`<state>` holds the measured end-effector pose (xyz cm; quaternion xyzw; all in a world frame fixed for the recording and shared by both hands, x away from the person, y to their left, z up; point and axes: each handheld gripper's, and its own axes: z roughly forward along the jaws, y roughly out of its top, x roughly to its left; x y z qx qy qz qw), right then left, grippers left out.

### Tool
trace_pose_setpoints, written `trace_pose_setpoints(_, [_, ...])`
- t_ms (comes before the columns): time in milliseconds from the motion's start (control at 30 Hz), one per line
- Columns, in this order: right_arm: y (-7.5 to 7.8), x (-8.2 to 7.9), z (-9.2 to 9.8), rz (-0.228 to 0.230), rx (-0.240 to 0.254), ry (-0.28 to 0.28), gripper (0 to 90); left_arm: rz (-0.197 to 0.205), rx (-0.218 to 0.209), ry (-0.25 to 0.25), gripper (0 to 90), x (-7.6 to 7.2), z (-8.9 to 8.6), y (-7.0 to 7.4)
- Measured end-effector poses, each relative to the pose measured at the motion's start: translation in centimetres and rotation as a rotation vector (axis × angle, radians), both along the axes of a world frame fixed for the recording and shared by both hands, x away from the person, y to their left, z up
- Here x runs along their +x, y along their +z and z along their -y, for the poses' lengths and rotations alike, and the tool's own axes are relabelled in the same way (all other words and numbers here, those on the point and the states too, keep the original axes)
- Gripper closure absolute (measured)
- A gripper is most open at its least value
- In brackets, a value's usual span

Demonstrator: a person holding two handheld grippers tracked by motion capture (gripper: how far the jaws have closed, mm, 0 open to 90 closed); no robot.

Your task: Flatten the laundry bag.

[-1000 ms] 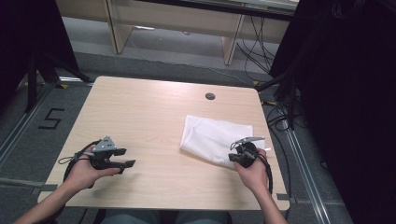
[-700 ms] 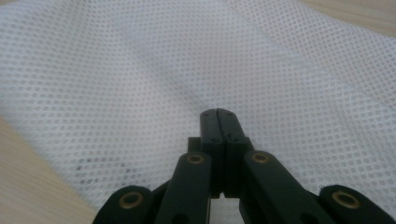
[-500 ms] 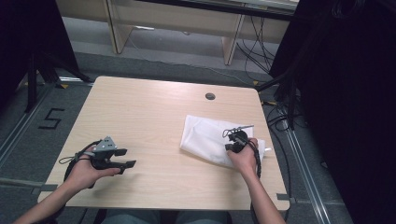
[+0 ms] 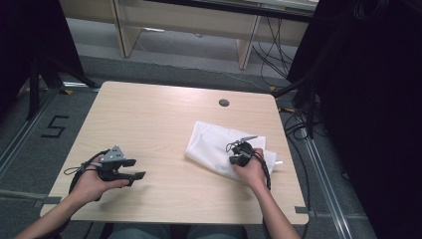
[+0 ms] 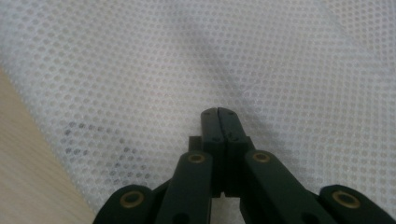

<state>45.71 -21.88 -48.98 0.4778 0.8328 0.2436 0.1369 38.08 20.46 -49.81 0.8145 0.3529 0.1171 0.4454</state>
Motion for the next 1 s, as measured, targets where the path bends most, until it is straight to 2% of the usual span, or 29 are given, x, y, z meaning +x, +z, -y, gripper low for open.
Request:
trace_pose_setpoints(33, [0.0, -0.2, -0.5, -0.017, 0.004, -0.004, 90.0, -0.002, 0.010, -0.007, 36.4, 0.0, -0.1, 0.1])
trace_pose_setpoints(67, [0.0, -0.2, -0.7, 0.001, 0.000, 0.020, 90.0, -0.005, 0.014, -0.011, 36.4, 0.0, -0.1, 0.1])
trace_pose_setpoints(100, [0.0, -0.3, -1.1, -0.008, -0.001, 0.029, 90.0, -0.005, 0.013, -0.010, 36.4, 0.0, -0.1, 0.1])
trace_pose_setpoints(133, [-0.1, -0.4, -1.4, 0.004, -0.004, 0.052, 90.0, -0.005, 0.013, -0.010, 36.4, 0.0, -0.1, 0.1])
trace_pose_setpoints(300, [-0.1, -0.8, -2.9, -0.011, 0.011, 0.081, 90.0, 0.003, 0.004, 0.000, 36.4, 0.0, 0.0, 0.0])
trace_pose_setpoints(333, [-0.2, -0.8, -3.4, -0.005, 0.007, 0.110, 90.0, 0.002, 0.003, 0.000, 36.4, 0.0, 0.0, 0.0])
trace_pose_setpoints(400, [-0.2, -0.8, -3.7, 0.001, 0.016, 0.123, 90.0, -0.006, 0.009, -0.007, 36.4, 0.0, -0.1, 0.1])
trace_pose_setpoints(433, [-0.2, -0.9, -4.3, -0.008, 0.031, 0.150, 90.0, -0.004, 0.012, -0.008, 36.4, 0.0, -0.1, 0.1])
trace_pose_setpoints(500, [-0.3, -1.1, -4.7, -0.004, 0.034, 0.171, 90.0, -0.004, 0.014, -0.009, 36.4, 0.0, -0.1, 0.1])
trace_pose_setpoints(533, [-0.2, -1.2, -5.0, -0.019, 0.037, 0.164, 90.0, -0.004, 0.014, -0.008, 36.4, 0.0, -0.1, 0.1])
trace_pose_setpoints(567, [-0.3, -1.3, -5.2, -0.016, 0.038, 0.189, 90.0, -0.004, 0.013, -0.007, 36.4, 0.0, -0.1, 0.1])
trace_pose_setpoints(667, [-0.3, -1.6, -5.9, -0.019, 0.050, 0.219, 90.0, -0.002, 0.009, -0.005, 36.5, 0.0, -0.1, 0.1])
trace_pose_setpoints(767, [-0.4, -1.9, -6.4, -0.023, 0.055, 0.234, 90.0, -0.001, 0.005, -0.005, 36.6, 0.0, 0.0, 0.1])
trace_pose_setpoints(800, [-0.4, -2.3, -7.0, -0.025, 0.054, 0.244, 90.0, 0.011, 0.016, -0.001, 36.6, 0.0, -0.1, 0.2])
trace_pose_setpoints(867, [-0.3, -2.6, -7.5, -0.032, 0.050, 0.255, 90.0, 0.012, -0.001, 0.004, 36.7, -0.1, 0.0, 0.1])
trace_pose_setpoints(900, [-0.3, -2.6, -7.7, -0.026, 0.044, 0.277, 90.0, 0.012, 0.005, 0.001, 36.7, -0.1, 0.0, 0.2])
trace_pose_setpoints(1000, [-0.3, -2.8, -8.3, -0.035, 0.042, 0.281, 90.0, 0.012, -0.001, -0.004, 36.8, -0.1, 0.0, 0.2])
